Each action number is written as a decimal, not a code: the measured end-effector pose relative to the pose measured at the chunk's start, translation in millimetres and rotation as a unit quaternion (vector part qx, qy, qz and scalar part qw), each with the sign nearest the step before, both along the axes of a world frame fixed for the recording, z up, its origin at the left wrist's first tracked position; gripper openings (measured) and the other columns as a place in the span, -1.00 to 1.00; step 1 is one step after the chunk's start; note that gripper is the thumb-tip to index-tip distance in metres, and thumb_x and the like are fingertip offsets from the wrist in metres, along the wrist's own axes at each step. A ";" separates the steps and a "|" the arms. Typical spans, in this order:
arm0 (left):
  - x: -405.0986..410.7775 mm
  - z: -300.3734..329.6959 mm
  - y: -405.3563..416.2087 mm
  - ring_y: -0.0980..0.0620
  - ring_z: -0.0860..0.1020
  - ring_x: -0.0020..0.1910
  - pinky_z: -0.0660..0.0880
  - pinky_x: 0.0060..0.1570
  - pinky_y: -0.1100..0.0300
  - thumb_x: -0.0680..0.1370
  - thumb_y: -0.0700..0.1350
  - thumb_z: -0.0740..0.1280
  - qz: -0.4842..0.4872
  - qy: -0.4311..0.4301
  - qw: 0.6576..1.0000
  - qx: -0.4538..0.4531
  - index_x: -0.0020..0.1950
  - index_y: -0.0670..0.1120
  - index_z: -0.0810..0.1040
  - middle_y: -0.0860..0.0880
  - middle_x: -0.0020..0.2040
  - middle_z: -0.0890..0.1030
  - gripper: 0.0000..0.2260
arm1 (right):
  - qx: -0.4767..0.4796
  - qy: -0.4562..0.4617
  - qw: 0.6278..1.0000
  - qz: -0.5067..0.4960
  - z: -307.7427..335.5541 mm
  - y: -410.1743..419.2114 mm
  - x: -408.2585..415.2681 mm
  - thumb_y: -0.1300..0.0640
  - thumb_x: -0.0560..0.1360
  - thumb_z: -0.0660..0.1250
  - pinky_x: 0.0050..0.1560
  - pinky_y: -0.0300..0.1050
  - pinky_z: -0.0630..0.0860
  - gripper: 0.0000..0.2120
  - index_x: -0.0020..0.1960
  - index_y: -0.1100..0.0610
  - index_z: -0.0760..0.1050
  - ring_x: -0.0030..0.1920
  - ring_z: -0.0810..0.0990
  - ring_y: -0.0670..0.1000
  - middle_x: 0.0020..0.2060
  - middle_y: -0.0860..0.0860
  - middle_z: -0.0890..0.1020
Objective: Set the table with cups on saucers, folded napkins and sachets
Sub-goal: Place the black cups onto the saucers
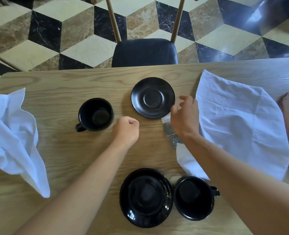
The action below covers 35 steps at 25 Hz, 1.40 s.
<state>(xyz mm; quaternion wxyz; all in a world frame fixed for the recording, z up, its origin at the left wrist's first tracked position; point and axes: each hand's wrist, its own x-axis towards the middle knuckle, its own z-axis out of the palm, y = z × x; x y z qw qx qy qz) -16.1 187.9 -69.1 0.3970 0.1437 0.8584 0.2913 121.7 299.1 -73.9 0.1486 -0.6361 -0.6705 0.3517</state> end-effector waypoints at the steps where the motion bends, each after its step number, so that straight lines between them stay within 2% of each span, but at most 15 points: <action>1: 3.5 1.6 -13.6 -0.06 0.69 -0.15 0.67 -0.04 -0.06 0.56 -0.12 0.26 -0.032 0.008 0.999 -0.022 -0.22 0.02 0.61 0.01 -0.22 0.69 -0.80 | 0.006 0.000 0.999 0.031 1.9 -15.7 5.6 0.19 0.59 0.24 0.03 -0.21 0.36 -0.70 0.31 0.09 0.47 -0.02 0.47 -0.08 0.20 0.05 0.50; 4: 12.8 8.6 -65.5 0.05 0.65 -0.22 0.63 -0.12 0.04 0.59 0.01 0.29 -0.137 0.034 0.986 -0.085 -0.17 0.04 0.62 0.10 -0.26 0.68 -0.81 | -0.029 -0.006 0.977 0.210 9.5 -70.8 27.7 0.22 0.55 0.28 0.01 -0.21 0.41 -0.78 0.15 0.08 0.59 -0.04 0.51 -0.07 0.00 -0.06 0.53; 7: 21.2 16.2 -119.5 0.14 0.60 -0.20 0.50 -0.22 0.21 0.59 0.17 0.32 -0.181 0.048 0.973 -0.132 -0.13 0.05 0.62 0.13 -0.21 0.65 -0.76 | 0.019 -0.032 0.942 0.335 17.3 -104.5 47.3 0.28 0.54 0.28 0.08 -0.11 0.48 -0.80 0.09 0.17 0.63 0.05 0.53 0.05 -0.01 0.02 0.58; 9: 31.4 17.5 -145.5 0.15 0.60 -0.14 0.46 -0.22 0.23 0.58 0.11 0.38 -0.186 0.039 0.974 -0.125 -0.05 0.04 0.66 0.15 -0.17 0.65 -0.83 | 0.052 -0.041 0.924 0.376 22.9 -111.1 55.5 0.32 0.52 0.30 0.10 0.02 0.54 -0.81 0.06 0.21 0.64 0.04 0.55 0.12 -0.02 0.07 0.60; 11: 41.3 16.8 -161.2 0.14 0.61 -0.12 0.45 -0.18 0.25 0.56 -0.07 0.43 -0.163 0.034 0.981 -0.095 0.03 0.04 0.69 0.19 -0.19 0.64 -0.92 | 0.048 -0.049 0.913 0.401 26.3 -112.6 62.6 0.33 0.52 0.28 0.11 0.03 0.55 -0.79 0.08 0.21 0.64 0.05 0.57 0.14 0.00 0.08 0.60; 13: 44.5 12.1 -168.0 0.19 0.60 -0.16 0.44 -0.17 0.31 0.53 -0.19 0.45 -0.147 0.055 0.984 -0.081 0.10 0.05 0.71 0.20 -0.21 0.62 -0.80 | 0.038 -0.053 0.917 0.393 26.8 -112.1 70.2 0.33 0.53 0.28 0.07 0.00 0.56 -0.77 0.11 0.21 0.64 0.04 0.60 0.14 0.04 0.08 0.60; 15: 44.7 7.5 -168.1 0.14 0.62 -0.11 0.49 -0.09 0.26 0.52 -0.21 0.46 -0.149 0.071 0.983 -0.077 0.13 0.05 0.72 0.14 -0.18 0.65 -0.76 | 0.038 -0.060 0.927 0.369 27.6 -111.1 77.5 0.32 0.54 0.27 0.04 -0.04 0.55 -0.76 0.13 0.20 0.65 0.02 0.62 0.14 0.06 0.08 0.61; 18: 50.4 4.3 -169.0 0.10 0.64 -0.06 0.54 -0.01 0.21 0.52 -0.21 0.46 -0.141 0.071 0.985 -0.069 0.13 0.07 0.72 0.09 -0.13 0.68 -0.75 | 0.027 -0.072 0.931 0.358 29.3 -113.8 86.9 0.29 0.57 0.26 0.08 -0.01 0.54 -0.76 0.14 0.21 0.65 0.02 0.62 0.15 0.06 0.09 0.61; 21: 64.8 2.7 -168.4 0.06 0.64 -0.07 0.65 -0.01 0.00 0.52 -0.25 0.46 -0.125 0.047 0.990 -0.041 0.12 0.06 0.72 0.07 -0.13 0.66 -0.73 | 0.018 -0.074 0.935 0.347 30.0 -116.9 95.1 0.23 0.60 0.26 0.06 -0.03 0.52 -0.80 0.09 0.19 0.65 0.01 0.60 0.15 0.03 0.07 0.60; 23: 72.9 -0.1 -167.2 0.06 0.63 -0.09 0.66 -0.05 -0.03 0.52 -0.25 0.46 -0.121 0.043 0.991 -0.026 0.11 0.06 0.72 0.07 -0.15 0.63 -0.73 | 0.012 -0.076 0.938 0.339 30.8 -116.3 98.5 0.19 0.63 0.26 0.05 -0.05 0.51 -0.81 0.08 0.17 0.65 0.00 0.59 0.12 0.02 0.05 0.59; 29: 78.9 -5.4 -164.7 0.18 0.61 -0.08 0.54 -0.05 0.24 0.51 -0.18 0.45 -0.126 0.039 0.991 -0.040 0.10 0.05 0.70 0.11 -0.10 0.67 -0.79 | 0.001 -0.072 0.937 0.341 32.7 -114.2 100.1 0.23 0.62 0.23 0.11 -0.07 0.51 -0.77 0.16 0.20 0.63 0.05 0.58 0.12 0.08 0.07 0.58; 31: 67.2 -0.4 -162.1 0.20 0.65 -0.13 0.60 -0.08 0.25 0.48 -0.10 0.40 -0.084 0.013 0.996 -0.038 0.02 0.07 0.69 0.15 -0.14 0.68 -0.84 | -0.006 -0.061 0.941 0.332 33.1 -113.3 90.7 0.27 0.60 0.23 0.11 -0.12 0.50 -0.75 0.19 0.19 0.62 0.07 0.58 0.09 0.11 0.05 0.57; 33: 42.3 6.1 -154.4 0.09 0.70 -0.22 0.68 -0.10 0.06 0.43 -0.02 0.34 0.011 -0.009 1.000 -0.021 -0.07 0.06 0.65 0.08 -0.21 0.71 -0.86 | -0.017 -0.042 0.947 0.317 34.0 -110.4 72.0 0.28 0.58 0.23 0.13 -0.14 0.50 -0.73 0.21 0.16 0.61 0.10 0.58 0.05 0.14 0.03 0.58; 35: 8.4 9.0 -144.1 0.04 0.69 -0.34 0.69 -0.12 -0.05 0.47 -0.07 0.31 0.132 -0.019 0.991 0.003 0.00 -0.07 0.63 -0.02 -0.26 0.69 -0.83 | -0.034 -0.025 0.954 0.297 34.8 -105.2 45.9 0.27 0.58 0.24 0.12 -0.20 0.47 -0.72 0.23 0.14 0.60 0.13 0.58 0.02 0.14 0.01 0.61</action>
